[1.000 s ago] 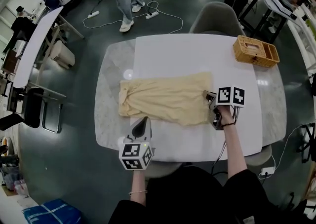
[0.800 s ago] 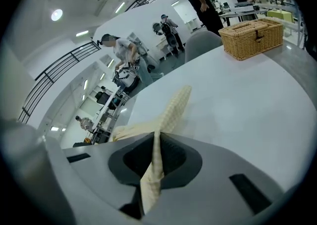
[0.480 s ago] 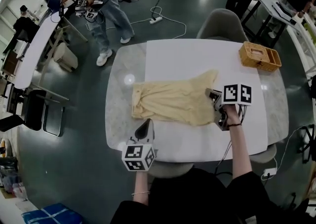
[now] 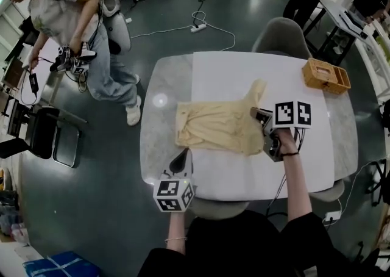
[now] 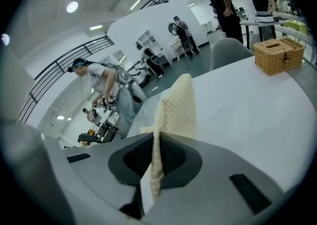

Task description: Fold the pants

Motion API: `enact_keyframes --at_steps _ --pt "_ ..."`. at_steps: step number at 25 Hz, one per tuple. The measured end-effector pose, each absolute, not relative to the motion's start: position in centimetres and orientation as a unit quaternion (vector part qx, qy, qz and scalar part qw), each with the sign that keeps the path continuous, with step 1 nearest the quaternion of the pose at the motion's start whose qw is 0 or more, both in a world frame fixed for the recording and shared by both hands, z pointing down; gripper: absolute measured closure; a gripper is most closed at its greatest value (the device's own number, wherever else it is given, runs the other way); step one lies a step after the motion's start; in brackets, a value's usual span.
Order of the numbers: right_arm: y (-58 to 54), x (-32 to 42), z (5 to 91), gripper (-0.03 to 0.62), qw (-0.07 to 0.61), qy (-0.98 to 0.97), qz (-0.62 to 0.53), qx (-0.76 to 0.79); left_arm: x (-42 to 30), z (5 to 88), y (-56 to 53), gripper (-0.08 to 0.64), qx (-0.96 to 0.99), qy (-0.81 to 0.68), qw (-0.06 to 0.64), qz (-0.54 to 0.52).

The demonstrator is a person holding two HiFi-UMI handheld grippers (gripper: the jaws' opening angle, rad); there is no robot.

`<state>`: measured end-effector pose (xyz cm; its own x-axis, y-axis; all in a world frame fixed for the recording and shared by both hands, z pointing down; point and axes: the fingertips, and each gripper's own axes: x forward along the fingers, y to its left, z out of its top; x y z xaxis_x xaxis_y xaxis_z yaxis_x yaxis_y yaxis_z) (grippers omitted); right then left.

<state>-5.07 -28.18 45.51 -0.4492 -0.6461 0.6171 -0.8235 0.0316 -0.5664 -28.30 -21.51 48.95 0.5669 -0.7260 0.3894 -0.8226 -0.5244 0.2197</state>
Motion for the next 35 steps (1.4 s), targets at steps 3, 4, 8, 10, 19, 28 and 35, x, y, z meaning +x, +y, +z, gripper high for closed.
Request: enact_keyframes --at_steps 3,4,8,10,19,28,35 --pt "-28.6 -6.3 44.8 0.565 0.095 -0.716 0.464 0.513 -29.1 48.9 -21.7 0.546 0.864 -0.449 0.194 0.123" --pt "-28.8 -6.8 44.5 0.565 0.095 -0.717 0.464 0.512 -29.4 48.8 -21.8 0.546 0.864 -0.449 0.195 0.121" --pt "-29.4 -8.7 43.9 0.565 0.096 -0.725 0.462 0.502 -30.2 48.9 -22.0 0.546 0.863 -0.449 0.197 0.119" --pt "-29.7 -9.5 43.7 0.565 0.097 -0.729 0.46 0.497 -30.4 49.1 -22.0 0.546 0.863 -0.45 0.198 0.117" --pt "-31.4 -14.6 43.6 0.565 0.123 -0.745 0.451 0.475 -32.3 49.5 -22.1 0.546 0.857 -0.46 0.206 0.111" --pt "-33.3 -19.7 44.8 0.565 0.174 -0.746 0.442 0.467 -34.9 50.0 -22.7 0.546 0.849 -0.471 0.217 0.104" --pt "-34.5 -22.7 47.3 0.565 0.233 -0.733 0.431 0.472 -36.1 50.5 -23.3 0.546 0.847 -0.473 0.225 0.095"
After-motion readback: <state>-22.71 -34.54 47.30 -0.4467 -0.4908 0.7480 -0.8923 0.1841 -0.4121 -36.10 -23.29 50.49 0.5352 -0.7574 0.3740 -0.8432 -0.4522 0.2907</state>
